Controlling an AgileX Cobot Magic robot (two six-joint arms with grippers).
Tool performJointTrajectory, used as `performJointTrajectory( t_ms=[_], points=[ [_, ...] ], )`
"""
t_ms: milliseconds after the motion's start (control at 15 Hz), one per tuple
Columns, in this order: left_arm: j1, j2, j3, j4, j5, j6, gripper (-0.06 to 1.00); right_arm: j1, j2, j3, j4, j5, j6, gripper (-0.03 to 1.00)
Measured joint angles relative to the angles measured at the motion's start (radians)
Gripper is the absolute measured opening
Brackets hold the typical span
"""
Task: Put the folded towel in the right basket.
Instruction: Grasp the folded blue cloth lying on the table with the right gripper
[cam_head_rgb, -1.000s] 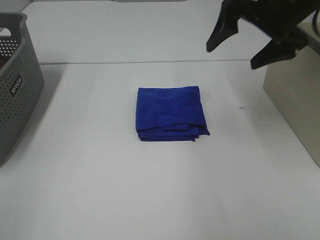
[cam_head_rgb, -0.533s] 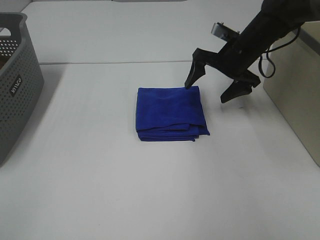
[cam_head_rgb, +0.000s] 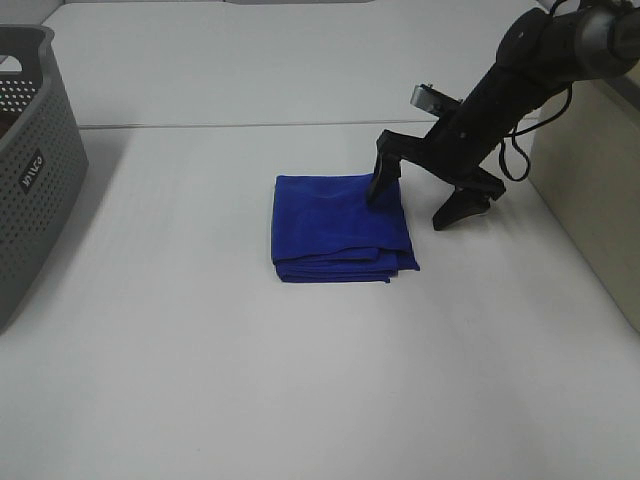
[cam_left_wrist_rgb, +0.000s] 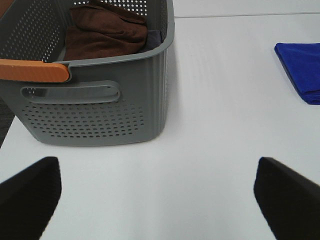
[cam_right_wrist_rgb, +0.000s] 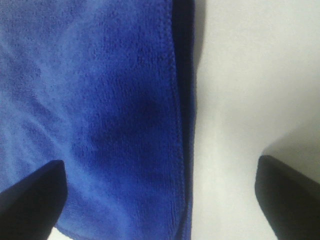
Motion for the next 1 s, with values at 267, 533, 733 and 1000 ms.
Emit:
performJointTrajectory(
  t_ms=[267,533,733,1000],
  points=[
    [0.0,0.0,0.0,0.0,0.0,0.0,0.97,0.0,0.005,-0.003,0.0,0.0,0.004,0.98],
    [0.0,0.0,0.0,0.0,0.0,0.0,0.97,0.01,0.031,-0.015,0.058,0.018,0.017,0.95],
    [0.0,0.0,0.0,0.0,0.0,0.0,0.97,0.082,0.06,-0.024,0.159,-0.022,0.003,0.86],
    [0.0,0.0,0.0,0.0,0.0,0.0,0.97,0.169,0.104,-0.018,0.272,-0.144,-0.028,0.13]
  ],
)
